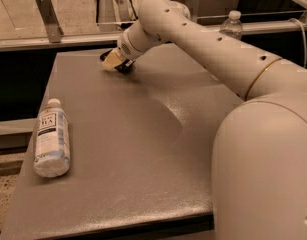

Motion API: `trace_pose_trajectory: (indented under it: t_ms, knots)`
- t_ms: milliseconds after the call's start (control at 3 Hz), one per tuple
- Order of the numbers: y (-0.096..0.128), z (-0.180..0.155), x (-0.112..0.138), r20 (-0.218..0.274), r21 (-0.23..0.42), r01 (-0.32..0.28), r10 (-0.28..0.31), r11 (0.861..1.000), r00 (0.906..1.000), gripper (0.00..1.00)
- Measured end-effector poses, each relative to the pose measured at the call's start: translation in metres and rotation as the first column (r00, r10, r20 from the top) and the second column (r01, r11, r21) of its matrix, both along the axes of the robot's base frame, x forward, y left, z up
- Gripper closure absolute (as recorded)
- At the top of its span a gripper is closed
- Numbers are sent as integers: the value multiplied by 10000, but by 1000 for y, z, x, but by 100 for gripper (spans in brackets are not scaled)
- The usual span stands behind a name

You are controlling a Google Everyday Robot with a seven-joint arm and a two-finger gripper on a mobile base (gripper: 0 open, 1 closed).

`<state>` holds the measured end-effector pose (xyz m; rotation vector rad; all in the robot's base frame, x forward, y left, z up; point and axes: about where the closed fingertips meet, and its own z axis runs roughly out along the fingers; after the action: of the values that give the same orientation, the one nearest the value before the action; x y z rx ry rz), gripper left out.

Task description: Move rxbar chocolate near blue plastic bottle

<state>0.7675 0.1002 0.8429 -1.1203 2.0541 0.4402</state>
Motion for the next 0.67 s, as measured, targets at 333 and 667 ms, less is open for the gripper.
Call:
trace_pose_trajectory:
  t_ms: [333, 667]
  knots:
    - [-2, -3, -1, -62, -8, 82, -82, 10000, 9999, 71]
    - [-5, -4, -2, -69, -34, 127, -128, 9999, 9999, 94]
